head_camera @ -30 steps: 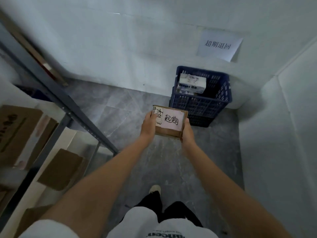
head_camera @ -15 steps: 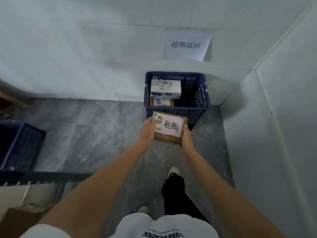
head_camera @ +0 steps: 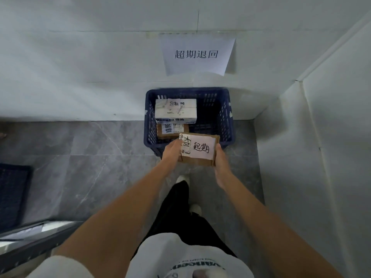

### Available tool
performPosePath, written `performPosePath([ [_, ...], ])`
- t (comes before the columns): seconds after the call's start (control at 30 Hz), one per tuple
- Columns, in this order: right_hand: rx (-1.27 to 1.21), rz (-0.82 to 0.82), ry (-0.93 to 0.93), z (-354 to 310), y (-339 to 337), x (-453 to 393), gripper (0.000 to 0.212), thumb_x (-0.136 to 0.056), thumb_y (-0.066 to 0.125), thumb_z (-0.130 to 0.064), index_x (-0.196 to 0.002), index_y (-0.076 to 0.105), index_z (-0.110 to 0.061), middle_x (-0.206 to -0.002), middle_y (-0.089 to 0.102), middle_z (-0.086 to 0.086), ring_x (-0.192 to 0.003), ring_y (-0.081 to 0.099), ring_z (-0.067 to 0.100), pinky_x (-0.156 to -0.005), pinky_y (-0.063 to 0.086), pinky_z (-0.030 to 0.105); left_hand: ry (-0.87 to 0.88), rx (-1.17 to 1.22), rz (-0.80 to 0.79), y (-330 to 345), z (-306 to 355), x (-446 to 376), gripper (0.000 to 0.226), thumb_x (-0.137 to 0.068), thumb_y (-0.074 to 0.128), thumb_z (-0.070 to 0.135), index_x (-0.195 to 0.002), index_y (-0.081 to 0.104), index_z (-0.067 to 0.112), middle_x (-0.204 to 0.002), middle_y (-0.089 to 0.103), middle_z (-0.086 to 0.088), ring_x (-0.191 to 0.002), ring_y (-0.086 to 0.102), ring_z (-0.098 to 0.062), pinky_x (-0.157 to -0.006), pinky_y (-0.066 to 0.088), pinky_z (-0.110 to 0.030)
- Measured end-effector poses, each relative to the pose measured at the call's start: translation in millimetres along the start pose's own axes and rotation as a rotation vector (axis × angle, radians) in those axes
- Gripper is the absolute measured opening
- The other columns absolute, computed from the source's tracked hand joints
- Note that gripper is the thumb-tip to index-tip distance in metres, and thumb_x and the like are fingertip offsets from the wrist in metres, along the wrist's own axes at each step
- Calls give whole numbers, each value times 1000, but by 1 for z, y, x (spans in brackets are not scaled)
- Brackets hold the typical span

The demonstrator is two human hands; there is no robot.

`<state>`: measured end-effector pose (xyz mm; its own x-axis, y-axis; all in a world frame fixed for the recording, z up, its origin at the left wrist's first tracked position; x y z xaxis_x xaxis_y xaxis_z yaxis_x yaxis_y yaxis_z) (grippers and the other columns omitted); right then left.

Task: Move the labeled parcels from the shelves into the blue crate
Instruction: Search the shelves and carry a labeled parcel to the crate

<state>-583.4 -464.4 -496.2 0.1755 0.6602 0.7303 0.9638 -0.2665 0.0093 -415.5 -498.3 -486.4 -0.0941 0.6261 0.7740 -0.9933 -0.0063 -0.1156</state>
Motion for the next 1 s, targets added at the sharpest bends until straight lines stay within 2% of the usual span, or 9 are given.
performPosePath([
  [0.13,15,18,24,-20,0,-43,40,-104,28,-43,-97,66,-31,-97,69,-8,-91,61,9,-70,44,21,-74,-7,-19,9,22,-49,42,-86,53,47,-114,67,19,-110,70,-4,-103,65,-25,-97,50,-48],
  [0.23,35,59,46,-29,1,-79,39,-103,30,-44,-91,66,-33,-96,68,-9,-96,60,12,-86,45,28,-119,-8,-25,16,28,-90,32,-84,55,48,-98,69,23,-108,70,-7,-99,66,-27,-97,50,-49],
  [0.33,19,102,65,-35,-2,-114,35,-103,32,-43,-98,64,-31,-99,67,-7,-95,60,11,-89,44,30,-154,-39,-41,34,39,-121,61,-73,54,60,-118,65,22,-123,63,-6,-107,63,-26,-98,50,-46],
  [0.47,-30,144,125,-24,-14,-158,37,-101,35,-48,-107,66,-30,-111,69,-4,-102,61,13,-98,45,36,-228,-52,-96,64,28,-176,64,-74,50,61,-127,60,27,-136,55,-3,-115,59,-26,-103,45,-48],
  [0.6,-94,98,245,-4,-24,-205,43,-102,32,-50,-125,58,-25,-114,64,-8,-103,58,9,-98,38,28,-232,-71,-144,89,46,-199,36,-99,42,30,-133,53,23,-122,56,4,-110,52,-20,-100,42,-38],
  [0.67,-104,77,271,-2,-25,-229,39,-103,30,-49,-118,58,-27,-113,60,-8,-105,54,8,-97,36,25,-219,-102,-142,98,45,-225,41,-97,39,19,-135,50,28,-121,56,3,-104,52,-19,-90,42,-34],
  [0.77,-78,98,282,3,-28,-269,36,-102,31,-51,-100,61,-32,-111,61,-9,-99,54,6,-96,37,23,-198,-117,-140,110,34,-263,53,-92,41,16,-142,43,33,-138,49,1,-120,46,-22,-103,39,-39],
  [0.9,-28,127,282,10,-34,-315,53,-98,31,-61,-136,51,-31,-138,50,-9,-122,44,9,-96,26,24,-200,-52,-128,126,29,-300,53,-95,42,11,-144,41,29,-146,42,0,-133,38,-24,-109,35,-37],
  [1.0,-5,141,300,21,-37,-344,63,-92,31,-70,-144,43,-35,-151,40,-9,-139,31,12,-106,19,28,-183,-16,-105,137,20,-323,52,-95,40,6,-144,41,23,-143,44,-4,-132,39,-23,-107,35,-33],
])
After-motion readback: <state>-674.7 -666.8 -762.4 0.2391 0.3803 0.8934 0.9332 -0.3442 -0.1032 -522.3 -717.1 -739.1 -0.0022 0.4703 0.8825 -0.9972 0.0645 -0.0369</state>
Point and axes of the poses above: each hand's wrist, its own x-axis away from the middle knuckle, its own y-axis out of the palm, z = x × y, the point moved 4 cm from there along -x, towards the middle knuckle
